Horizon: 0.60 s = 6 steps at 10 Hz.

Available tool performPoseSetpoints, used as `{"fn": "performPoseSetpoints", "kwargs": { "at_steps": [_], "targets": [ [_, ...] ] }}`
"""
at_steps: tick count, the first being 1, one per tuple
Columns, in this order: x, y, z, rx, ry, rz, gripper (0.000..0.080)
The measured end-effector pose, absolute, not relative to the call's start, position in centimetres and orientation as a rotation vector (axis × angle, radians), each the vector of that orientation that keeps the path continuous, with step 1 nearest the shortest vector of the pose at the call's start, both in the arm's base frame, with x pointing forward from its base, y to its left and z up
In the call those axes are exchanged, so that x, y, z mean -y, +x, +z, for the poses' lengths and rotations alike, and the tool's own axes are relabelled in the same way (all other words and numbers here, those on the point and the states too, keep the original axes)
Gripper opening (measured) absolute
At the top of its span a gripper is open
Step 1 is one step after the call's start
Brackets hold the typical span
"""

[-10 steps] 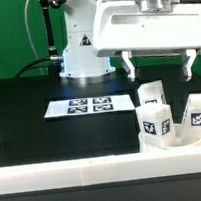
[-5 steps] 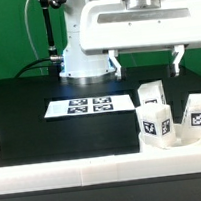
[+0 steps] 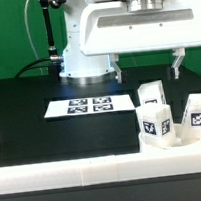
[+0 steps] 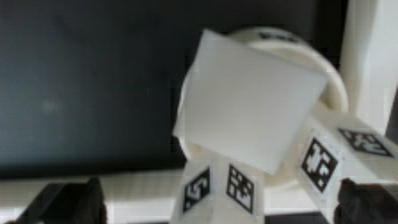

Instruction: Assemble stool

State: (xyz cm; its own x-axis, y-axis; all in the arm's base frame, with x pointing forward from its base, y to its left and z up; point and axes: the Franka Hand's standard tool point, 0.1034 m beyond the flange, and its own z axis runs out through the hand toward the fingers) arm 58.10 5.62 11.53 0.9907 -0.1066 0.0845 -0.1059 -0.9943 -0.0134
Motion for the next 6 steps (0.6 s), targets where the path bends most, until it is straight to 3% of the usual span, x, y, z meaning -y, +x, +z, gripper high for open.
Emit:
{"fn": "performPoseSetpoints", "kwargs": {
  "at_steps": [2, 6],
  "targets": [
    [-5.6, 58.2, 11.5, -0.161, -3.127, -0.004, 0.0649],
    [-4.8, 59.7, 12.0, -0.326, -2.999, -0.135, 0.0649]
  ]
}}
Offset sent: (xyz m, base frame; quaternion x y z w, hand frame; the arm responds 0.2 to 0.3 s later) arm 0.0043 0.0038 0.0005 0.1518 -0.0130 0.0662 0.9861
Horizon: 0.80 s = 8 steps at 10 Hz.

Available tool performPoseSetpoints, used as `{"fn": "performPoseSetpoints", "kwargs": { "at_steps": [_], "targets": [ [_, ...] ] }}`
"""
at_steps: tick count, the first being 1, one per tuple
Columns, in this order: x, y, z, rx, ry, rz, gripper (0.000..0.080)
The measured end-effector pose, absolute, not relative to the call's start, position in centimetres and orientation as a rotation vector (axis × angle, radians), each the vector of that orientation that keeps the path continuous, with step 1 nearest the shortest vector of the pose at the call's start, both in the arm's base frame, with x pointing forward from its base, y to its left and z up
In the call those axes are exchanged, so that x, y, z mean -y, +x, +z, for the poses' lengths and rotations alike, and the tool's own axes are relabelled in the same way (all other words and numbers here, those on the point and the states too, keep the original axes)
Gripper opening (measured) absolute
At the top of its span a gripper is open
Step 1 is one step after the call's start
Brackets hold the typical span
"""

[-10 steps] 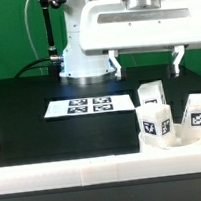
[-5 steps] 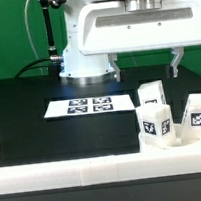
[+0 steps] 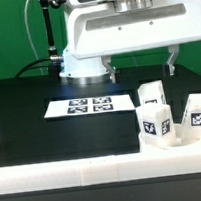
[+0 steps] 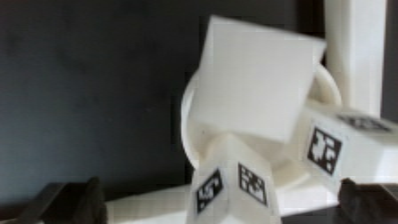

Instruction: Assemble stool

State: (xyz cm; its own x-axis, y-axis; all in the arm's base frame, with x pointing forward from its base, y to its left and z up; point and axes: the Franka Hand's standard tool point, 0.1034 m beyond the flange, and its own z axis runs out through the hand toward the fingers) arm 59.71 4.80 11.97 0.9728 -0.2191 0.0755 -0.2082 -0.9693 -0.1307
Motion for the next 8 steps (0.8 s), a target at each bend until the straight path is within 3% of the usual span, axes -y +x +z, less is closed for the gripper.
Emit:
{"fn": "performPoseSetpoints", "kwargs": {
  "at_steps": [6, 8],
  "targets": [
    [-4.8, 59.7, 11.7, -0.333, -2.994, -0.177, 0.0649],
    [-5.5, 58.6, 10.7, -0.425, -2.961, -0.179, 0.0649]
  ]
}}
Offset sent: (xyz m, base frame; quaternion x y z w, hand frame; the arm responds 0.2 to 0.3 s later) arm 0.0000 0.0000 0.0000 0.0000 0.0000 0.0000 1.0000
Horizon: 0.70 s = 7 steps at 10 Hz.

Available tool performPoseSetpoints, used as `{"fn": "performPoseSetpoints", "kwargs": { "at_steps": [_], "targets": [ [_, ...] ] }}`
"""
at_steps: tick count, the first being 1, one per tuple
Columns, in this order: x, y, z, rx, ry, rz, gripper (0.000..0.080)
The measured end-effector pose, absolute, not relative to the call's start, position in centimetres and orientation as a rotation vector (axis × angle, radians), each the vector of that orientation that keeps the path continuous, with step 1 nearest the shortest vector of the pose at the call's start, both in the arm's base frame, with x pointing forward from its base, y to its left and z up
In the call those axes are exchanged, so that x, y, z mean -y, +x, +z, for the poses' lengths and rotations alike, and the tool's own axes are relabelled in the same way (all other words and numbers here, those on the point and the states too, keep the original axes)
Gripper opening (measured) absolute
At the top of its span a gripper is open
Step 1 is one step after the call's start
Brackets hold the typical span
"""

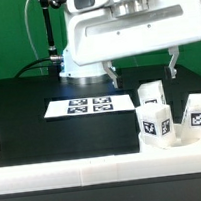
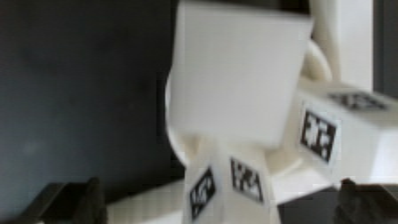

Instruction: Assemble stool

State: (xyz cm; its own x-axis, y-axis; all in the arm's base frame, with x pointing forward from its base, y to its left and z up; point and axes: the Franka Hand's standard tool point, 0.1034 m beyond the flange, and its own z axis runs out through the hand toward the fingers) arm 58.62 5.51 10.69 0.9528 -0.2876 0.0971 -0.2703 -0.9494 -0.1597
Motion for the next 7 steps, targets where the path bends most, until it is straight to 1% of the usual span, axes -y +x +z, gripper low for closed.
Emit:
{"fn": "performPoseSetpoints", "kwargs": {
  "at_steps": [1, 5, 7],
  "targets": [
    [-6.2, 58.4, 10.5, -0.458, -2.932, -0.169, 0.0649],
    [-5.8, 58.6, 10.4, -0.461, -2.934, -0.189, 0.0649],
    [-5.0, 58.2, 10.0, -0.476, -2.936, -0.178, 0.0649]
  ]
}}
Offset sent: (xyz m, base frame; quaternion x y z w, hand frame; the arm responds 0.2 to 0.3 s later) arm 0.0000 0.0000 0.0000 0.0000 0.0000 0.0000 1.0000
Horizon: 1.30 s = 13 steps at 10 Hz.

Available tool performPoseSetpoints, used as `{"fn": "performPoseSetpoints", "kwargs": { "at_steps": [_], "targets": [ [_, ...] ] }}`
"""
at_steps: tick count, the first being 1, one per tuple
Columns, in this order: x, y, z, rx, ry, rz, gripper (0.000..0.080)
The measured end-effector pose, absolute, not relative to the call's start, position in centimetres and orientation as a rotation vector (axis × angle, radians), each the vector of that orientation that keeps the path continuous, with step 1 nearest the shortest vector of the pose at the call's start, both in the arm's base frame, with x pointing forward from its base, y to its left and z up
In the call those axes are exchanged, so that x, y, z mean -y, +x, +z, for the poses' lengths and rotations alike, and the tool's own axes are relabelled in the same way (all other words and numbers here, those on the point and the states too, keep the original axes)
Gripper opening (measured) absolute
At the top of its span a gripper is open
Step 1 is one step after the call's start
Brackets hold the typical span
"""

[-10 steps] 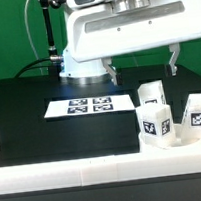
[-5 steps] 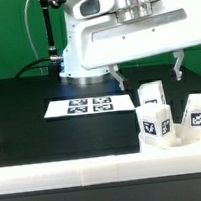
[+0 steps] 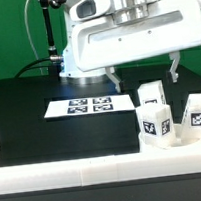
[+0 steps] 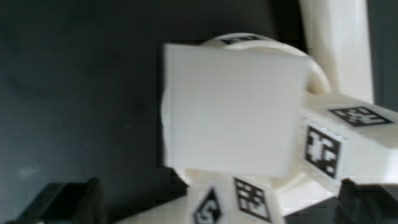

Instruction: Assemble stool

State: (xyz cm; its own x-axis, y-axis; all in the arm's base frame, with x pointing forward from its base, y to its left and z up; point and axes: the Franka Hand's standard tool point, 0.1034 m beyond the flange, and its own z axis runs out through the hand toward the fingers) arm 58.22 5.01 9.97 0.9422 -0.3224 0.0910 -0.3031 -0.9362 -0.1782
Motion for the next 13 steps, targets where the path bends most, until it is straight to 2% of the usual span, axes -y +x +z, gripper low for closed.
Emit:
{"fn": "performPoseSetpoints", "kwargs": {
  "at_steps": [4, 5, 6, 7, 8, 13],
  "targets": [
    [-5.7, 57.4, 9.2, -0.521, -2.930, -0.144, 0.0649],
    [-5.8, 57.5, 9.2, -0.530, -2.928, -0.144, 0.0554],
    [-5.9, 57.5, 9.2, -0.542, -2.924, -0.142, 0.0372],
    [-6.1, 57.6, 9.3, -0.549, -2.923, -0.144, 0.0372],
    [-6.2, 57.9, 9.3, -0.544, -2.930, -0.148, 0.0334],
    [-6.5, 58.2, 9.4, -0.581, -2.936, -0.148, 0.0334]
  ]
}}
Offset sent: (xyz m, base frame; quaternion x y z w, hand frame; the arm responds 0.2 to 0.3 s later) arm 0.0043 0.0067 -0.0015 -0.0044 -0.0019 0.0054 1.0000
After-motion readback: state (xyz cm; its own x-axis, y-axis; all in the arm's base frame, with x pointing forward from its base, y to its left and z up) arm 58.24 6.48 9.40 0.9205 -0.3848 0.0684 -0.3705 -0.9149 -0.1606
